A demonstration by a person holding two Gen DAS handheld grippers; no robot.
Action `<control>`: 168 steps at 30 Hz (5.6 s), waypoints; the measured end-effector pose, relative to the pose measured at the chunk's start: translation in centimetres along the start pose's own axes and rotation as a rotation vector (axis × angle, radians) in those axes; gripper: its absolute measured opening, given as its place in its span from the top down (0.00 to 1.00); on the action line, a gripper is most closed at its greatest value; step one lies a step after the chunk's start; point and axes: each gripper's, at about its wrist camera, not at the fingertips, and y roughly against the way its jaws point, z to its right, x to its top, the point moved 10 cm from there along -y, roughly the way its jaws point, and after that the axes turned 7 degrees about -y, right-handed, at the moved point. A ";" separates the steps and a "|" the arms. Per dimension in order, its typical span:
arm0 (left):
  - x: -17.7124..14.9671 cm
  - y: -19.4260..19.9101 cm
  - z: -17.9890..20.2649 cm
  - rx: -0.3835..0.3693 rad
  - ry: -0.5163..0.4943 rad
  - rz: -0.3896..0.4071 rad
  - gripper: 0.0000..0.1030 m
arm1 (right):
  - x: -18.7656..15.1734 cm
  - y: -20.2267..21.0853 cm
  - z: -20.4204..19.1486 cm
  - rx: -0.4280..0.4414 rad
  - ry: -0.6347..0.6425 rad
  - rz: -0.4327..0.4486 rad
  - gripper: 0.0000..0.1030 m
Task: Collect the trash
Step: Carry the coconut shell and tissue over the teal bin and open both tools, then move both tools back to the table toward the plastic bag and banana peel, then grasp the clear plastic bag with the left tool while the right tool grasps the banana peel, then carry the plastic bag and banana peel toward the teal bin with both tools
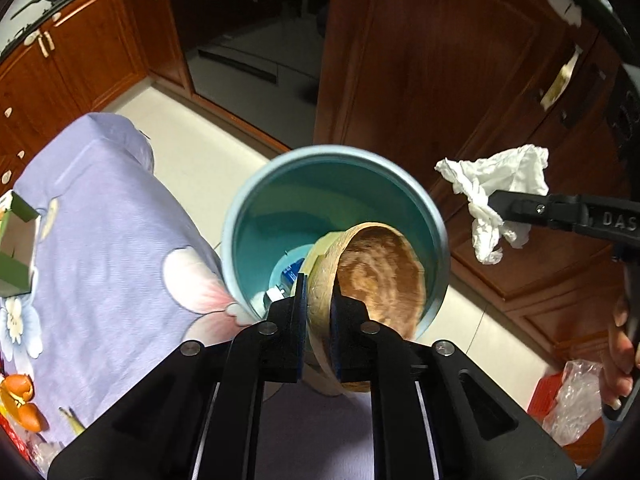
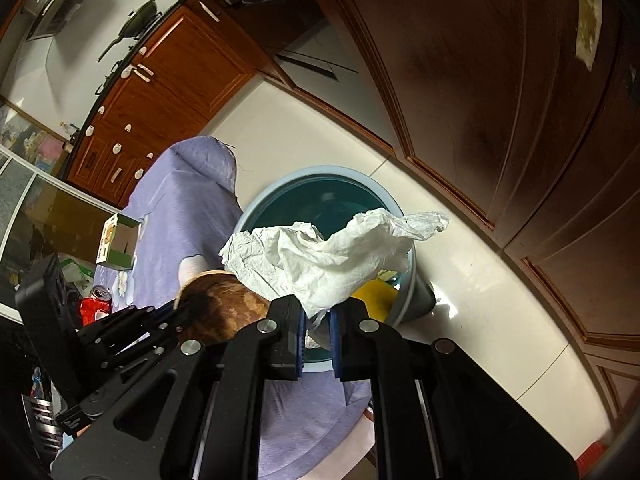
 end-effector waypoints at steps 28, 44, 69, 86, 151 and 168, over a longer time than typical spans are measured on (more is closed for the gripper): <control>-2.4 5.6 -4.9 -0.002 0.182 0.121 0.11 | -1.7 -3.9 -3.3 -0.017 0.057 -0.094 0.44; -4.7 8.7 -6.9 -0.009 0.242 0.162 0.06 | -2.9 -3.3 -5.0 -0.065 0.022 -0.101 0.22; -20.9 17.1 -23.2 0.151 0.637 0.248 0.04 | -11.5 -6.3 -21.0 -0.010 0.252 -0.185 0.21; -27.1 14.8 -28.3 0.187 0.739 0.174 0.04 | -17.3 -11.7 -28.3 -0.008 0.358 -0.307 0.21; -24.8 17.0 -24.3 0.099 0.578 0.235 0.64 | -17.5 -10.8 -30.4 -0.004 0.523 -0.147 0.97; -25.4 17.1 -23.4 0.134 0.589 0.199 0.63 | -18.4 -14.8 -28.0 0.039 0.497 -0.236 0.69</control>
